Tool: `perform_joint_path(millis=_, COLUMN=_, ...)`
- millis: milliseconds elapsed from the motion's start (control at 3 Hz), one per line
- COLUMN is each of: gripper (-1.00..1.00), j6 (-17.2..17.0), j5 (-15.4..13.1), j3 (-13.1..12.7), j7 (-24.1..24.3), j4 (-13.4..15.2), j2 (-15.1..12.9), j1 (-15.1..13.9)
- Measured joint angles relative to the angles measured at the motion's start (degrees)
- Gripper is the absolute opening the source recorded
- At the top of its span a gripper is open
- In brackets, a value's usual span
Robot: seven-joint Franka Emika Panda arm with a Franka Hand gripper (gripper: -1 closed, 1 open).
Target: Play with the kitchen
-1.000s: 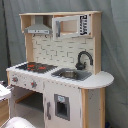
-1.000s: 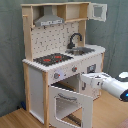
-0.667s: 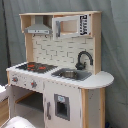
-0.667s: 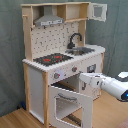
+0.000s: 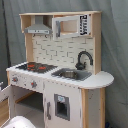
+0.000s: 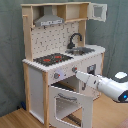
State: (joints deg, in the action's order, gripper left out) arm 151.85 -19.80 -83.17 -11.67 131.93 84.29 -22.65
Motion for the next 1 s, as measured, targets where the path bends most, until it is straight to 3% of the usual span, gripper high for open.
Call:
perform_joint_path(millis=667, gripper=1.0, j6=0.45, j5=-0.02, j3=-0.55, j7=10.44, j4=-5.14, j2=0.03, j1=-5.24)
perform_joint_path(millis=1000, gripper=1.0, j6=0.79, j5=-0.05, j3=-0.91, j7=16.42, j4=-5.74, j2=0.04, j1=-7.14)
